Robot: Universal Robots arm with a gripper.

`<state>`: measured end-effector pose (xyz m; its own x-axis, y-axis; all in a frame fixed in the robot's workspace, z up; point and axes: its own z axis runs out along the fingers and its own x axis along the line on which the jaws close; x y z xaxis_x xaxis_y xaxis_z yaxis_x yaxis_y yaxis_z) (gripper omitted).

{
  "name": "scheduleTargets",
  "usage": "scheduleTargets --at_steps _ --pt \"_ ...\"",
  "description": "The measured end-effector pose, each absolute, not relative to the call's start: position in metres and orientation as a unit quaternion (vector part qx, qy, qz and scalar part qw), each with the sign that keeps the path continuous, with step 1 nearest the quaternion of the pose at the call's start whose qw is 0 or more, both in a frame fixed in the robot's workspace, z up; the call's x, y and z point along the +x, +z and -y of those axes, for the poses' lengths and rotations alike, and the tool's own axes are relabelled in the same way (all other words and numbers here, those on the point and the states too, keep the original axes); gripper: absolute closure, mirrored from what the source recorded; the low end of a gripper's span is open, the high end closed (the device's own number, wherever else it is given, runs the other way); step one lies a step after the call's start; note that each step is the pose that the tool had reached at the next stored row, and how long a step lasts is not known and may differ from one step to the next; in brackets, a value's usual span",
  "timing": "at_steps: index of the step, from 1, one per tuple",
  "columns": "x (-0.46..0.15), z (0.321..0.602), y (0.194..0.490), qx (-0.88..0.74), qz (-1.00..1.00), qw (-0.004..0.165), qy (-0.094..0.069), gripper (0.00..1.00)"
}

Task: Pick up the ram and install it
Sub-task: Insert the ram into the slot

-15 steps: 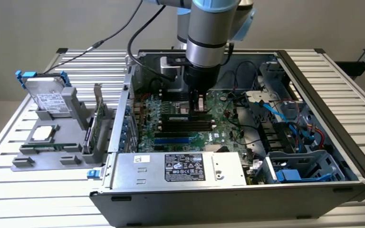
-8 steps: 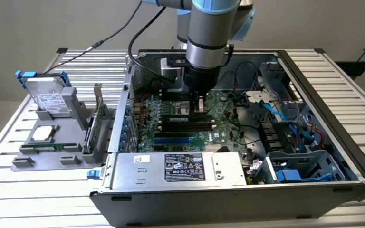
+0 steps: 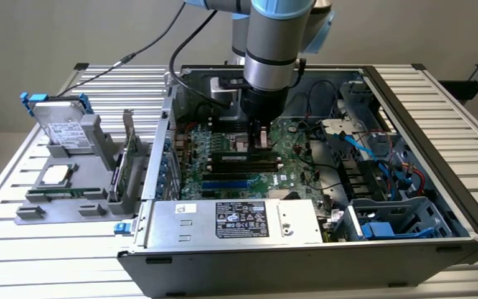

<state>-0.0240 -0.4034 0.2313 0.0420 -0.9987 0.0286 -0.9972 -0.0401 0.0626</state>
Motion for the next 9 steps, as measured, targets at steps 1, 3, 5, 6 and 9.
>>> scheduleTargets --at_steps 1,3,5,6,9 --pt "-0.024 0.4033 0.2311 0.722 0.691 0.033 -0.011 0.86" --pt "-0.024 0.4034 0.2309 0.724 0.689 0.034 -0.009 0.86" --pt "-0.024 0.4033 0.2307 0.726 0.687 0.034 -0.008 0.86" --pt "-0.024 0.4033 0.2306 0.726 0.686 0.035 -0.007 0.86" --pt "-0.024 0.4032 0.2302 0.728 0.685 0.036 -0.003 0.86"
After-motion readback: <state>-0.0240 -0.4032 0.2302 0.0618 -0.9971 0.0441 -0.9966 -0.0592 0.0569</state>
